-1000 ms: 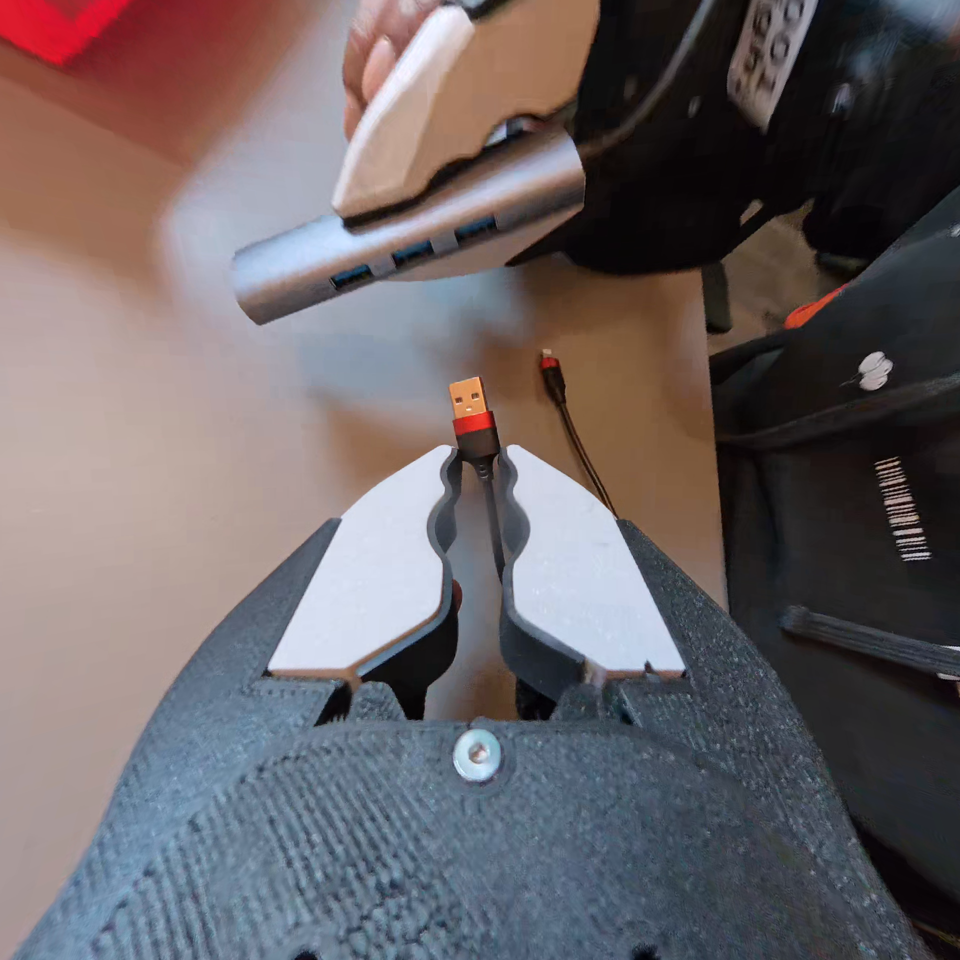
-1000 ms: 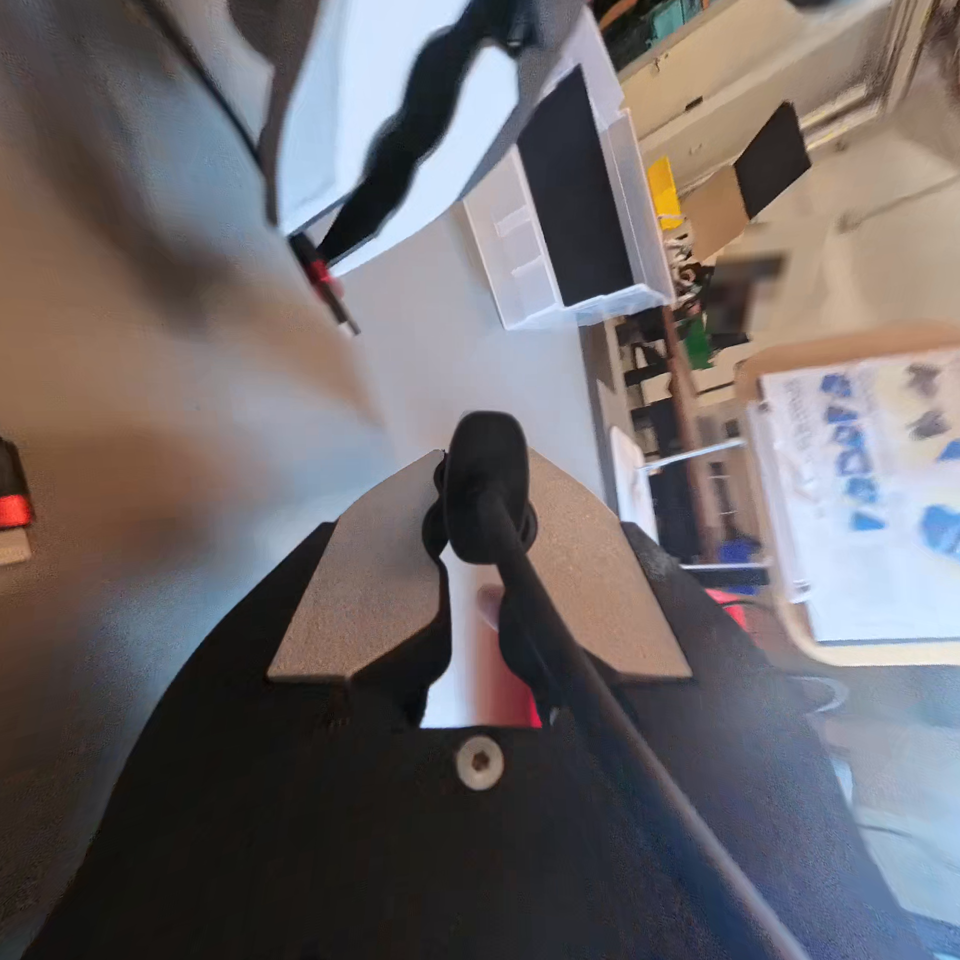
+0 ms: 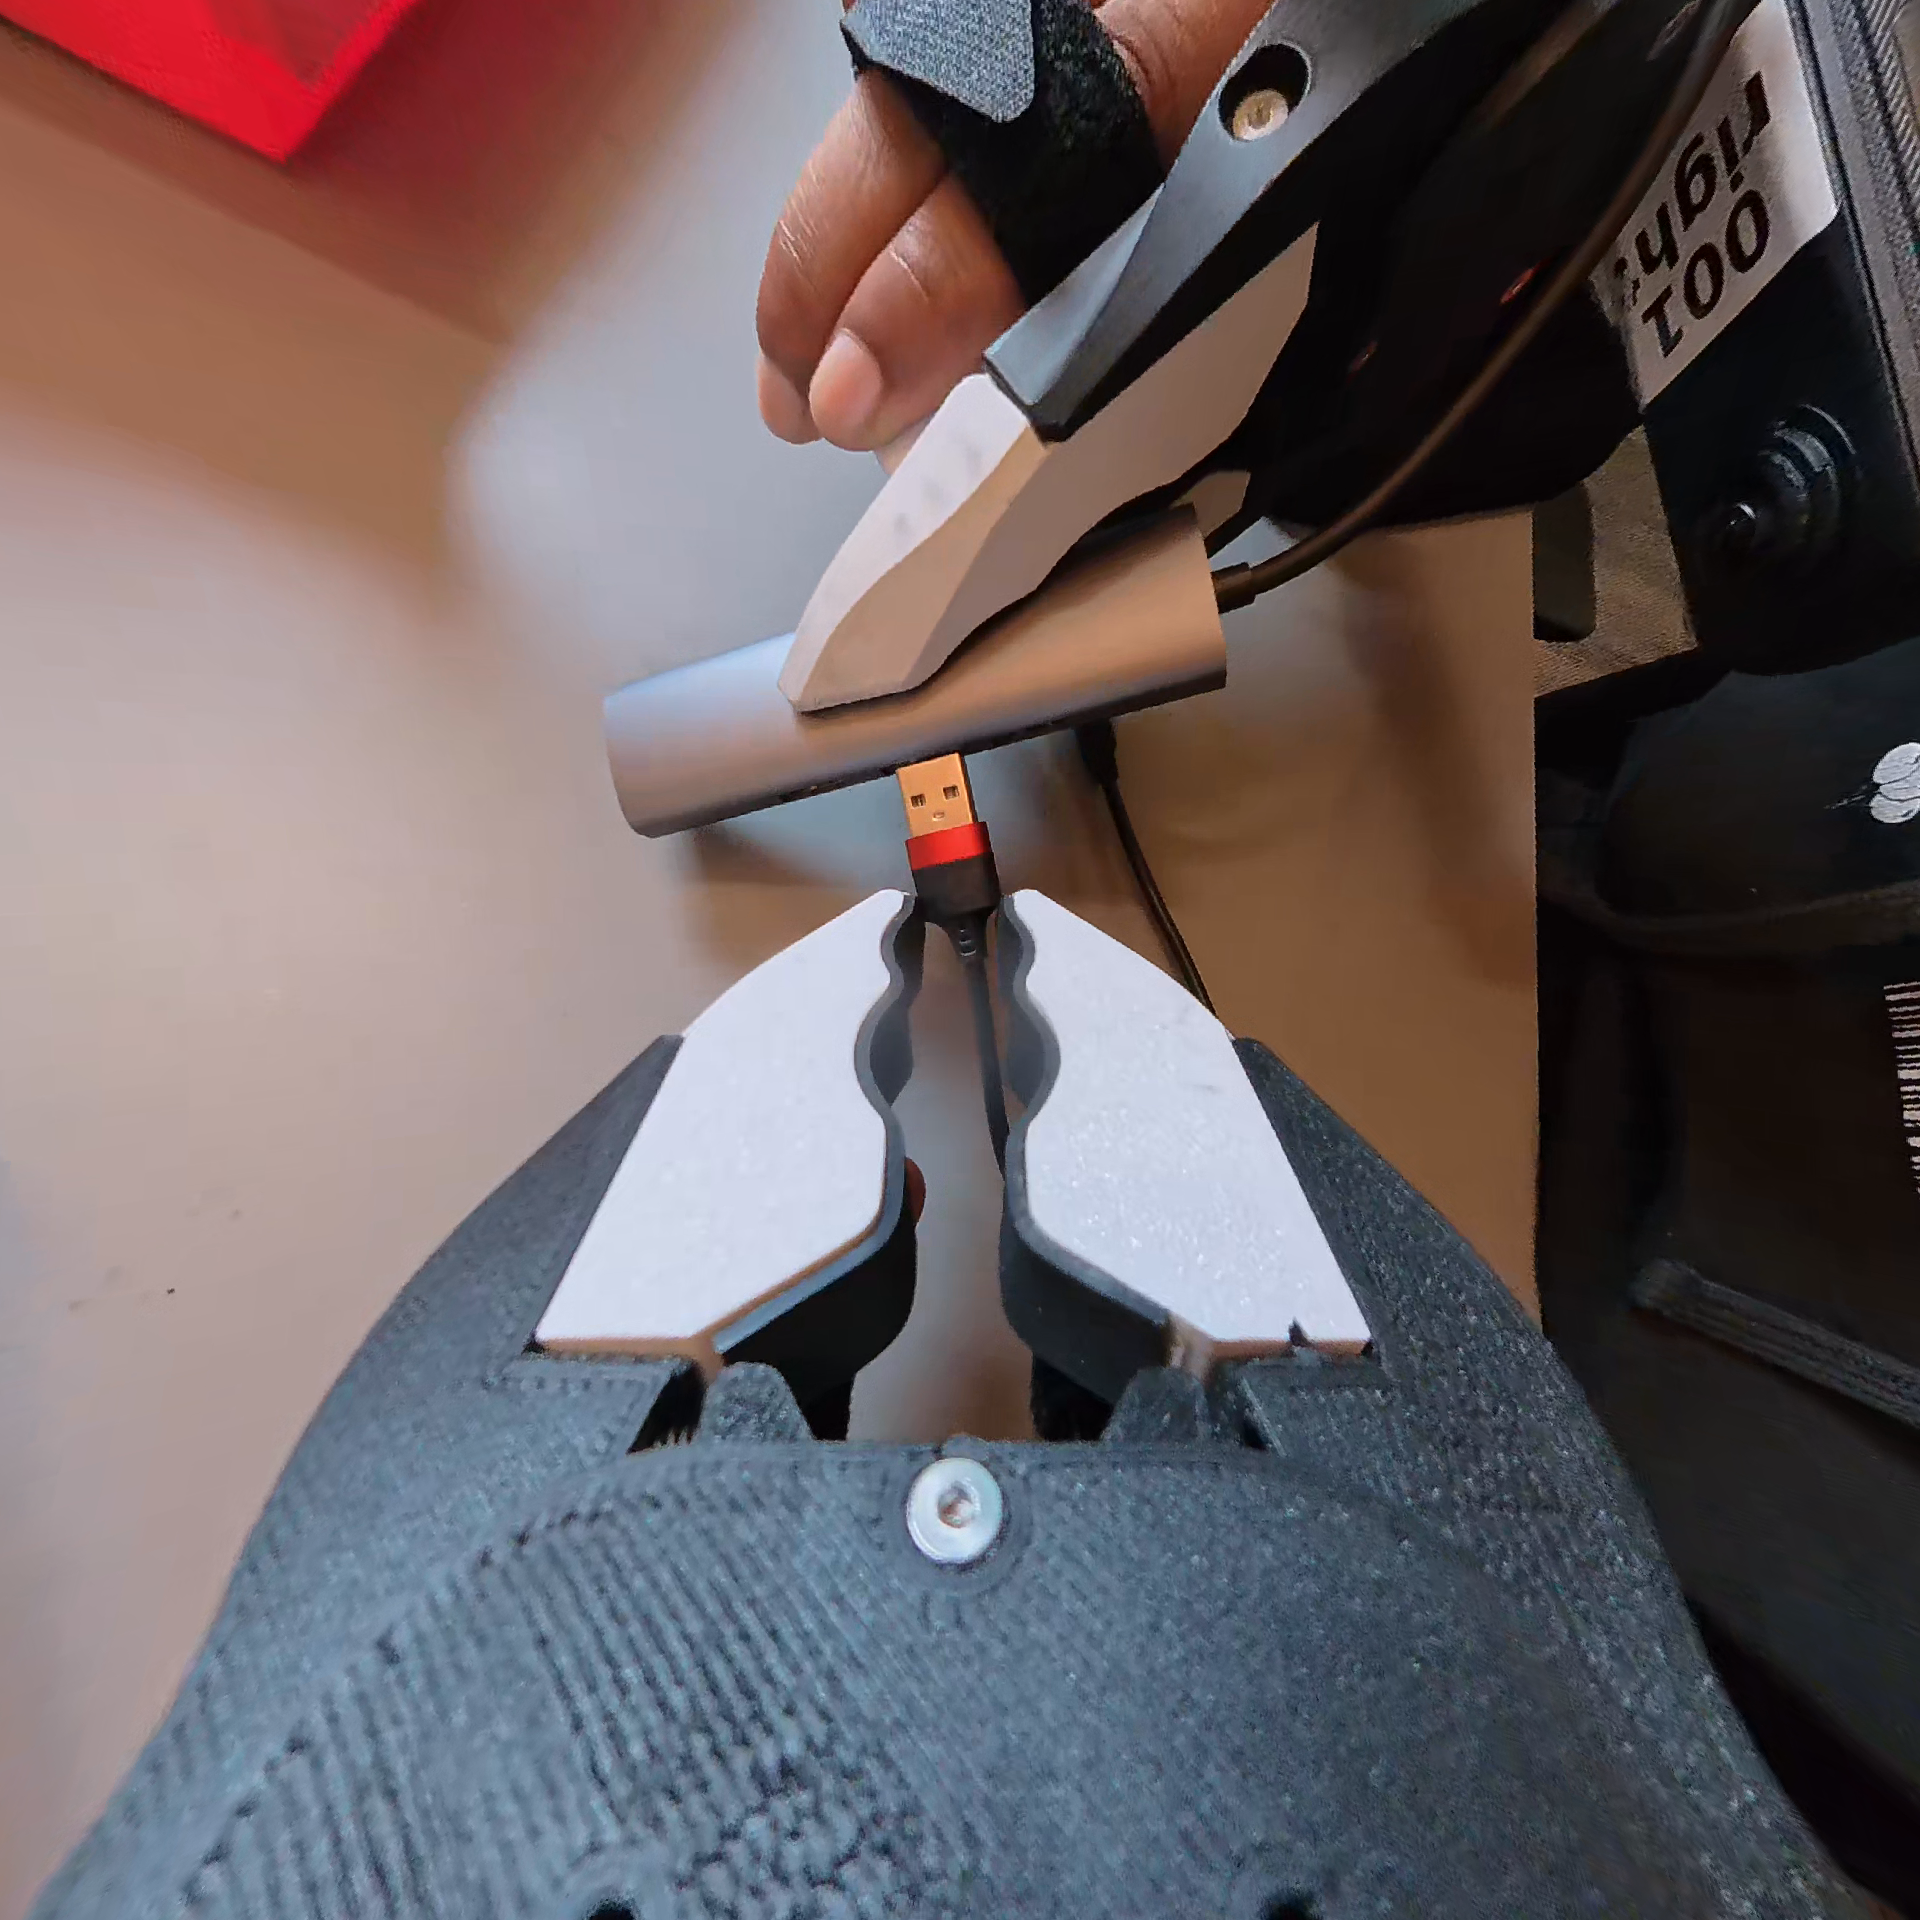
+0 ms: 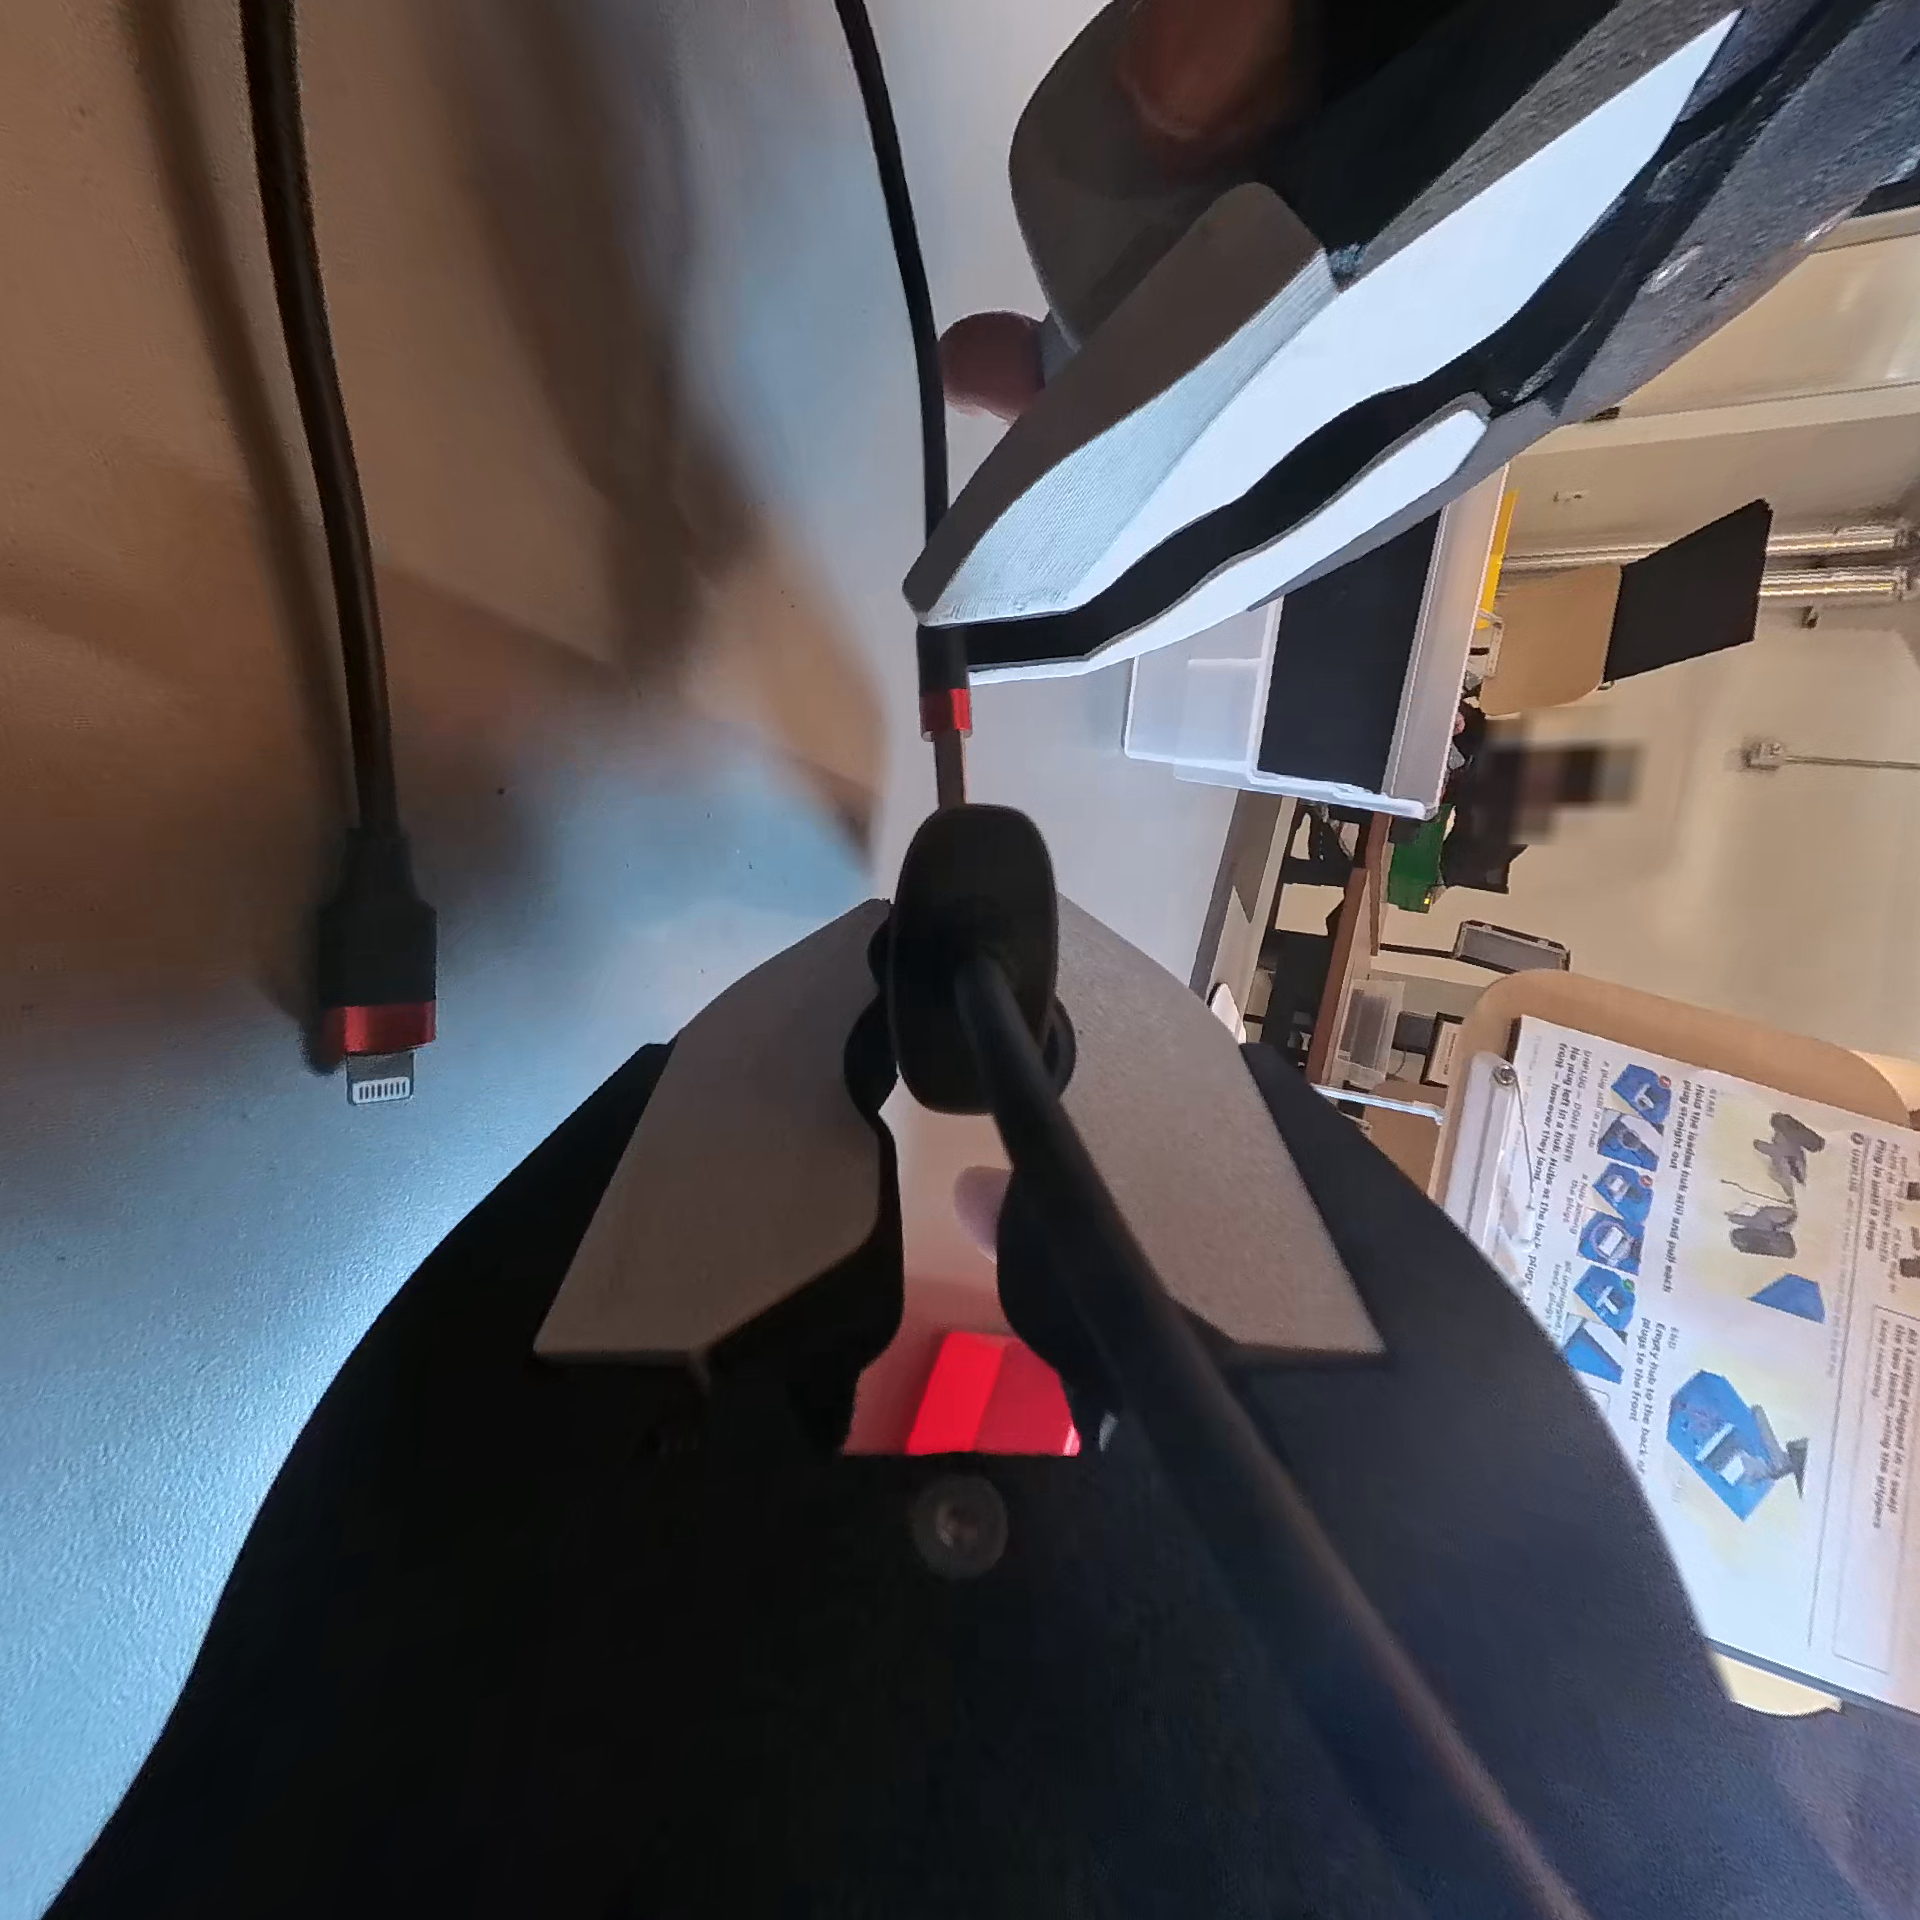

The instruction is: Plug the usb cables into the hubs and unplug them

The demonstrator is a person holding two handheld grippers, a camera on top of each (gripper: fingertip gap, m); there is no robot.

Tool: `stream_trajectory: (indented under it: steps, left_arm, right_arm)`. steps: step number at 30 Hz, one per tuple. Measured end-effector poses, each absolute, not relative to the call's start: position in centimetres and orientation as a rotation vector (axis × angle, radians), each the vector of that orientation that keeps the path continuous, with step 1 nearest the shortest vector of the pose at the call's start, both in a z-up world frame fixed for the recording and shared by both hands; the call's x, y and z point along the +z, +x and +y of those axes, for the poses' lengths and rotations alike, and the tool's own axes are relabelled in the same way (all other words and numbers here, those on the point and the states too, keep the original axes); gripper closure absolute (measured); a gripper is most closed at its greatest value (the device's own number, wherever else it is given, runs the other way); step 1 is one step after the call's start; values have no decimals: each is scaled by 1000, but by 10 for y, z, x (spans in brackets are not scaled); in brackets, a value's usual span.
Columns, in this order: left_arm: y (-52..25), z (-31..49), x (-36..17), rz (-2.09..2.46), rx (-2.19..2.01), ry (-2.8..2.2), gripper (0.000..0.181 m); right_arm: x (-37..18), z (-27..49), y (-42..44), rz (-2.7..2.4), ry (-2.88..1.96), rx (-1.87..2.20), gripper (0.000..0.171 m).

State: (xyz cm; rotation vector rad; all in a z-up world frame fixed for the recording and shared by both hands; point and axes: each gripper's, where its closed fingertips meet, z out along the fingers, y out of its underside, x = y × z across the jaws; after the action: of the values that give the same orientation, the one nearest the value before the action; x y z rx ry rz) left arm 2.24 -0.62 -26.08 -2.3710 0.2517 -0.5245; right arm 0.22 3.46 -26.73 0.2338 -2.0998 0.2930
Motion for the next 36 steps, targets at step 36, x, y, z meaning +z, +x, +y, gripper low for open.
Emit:
stream_trajectory:
  steps: [36]
  left_arm:
    - [34, -1, -255, 228, -649, -2279, 168]
  right_arm:
    - [-267, 35, 20, -2143, 243, 247, 154]
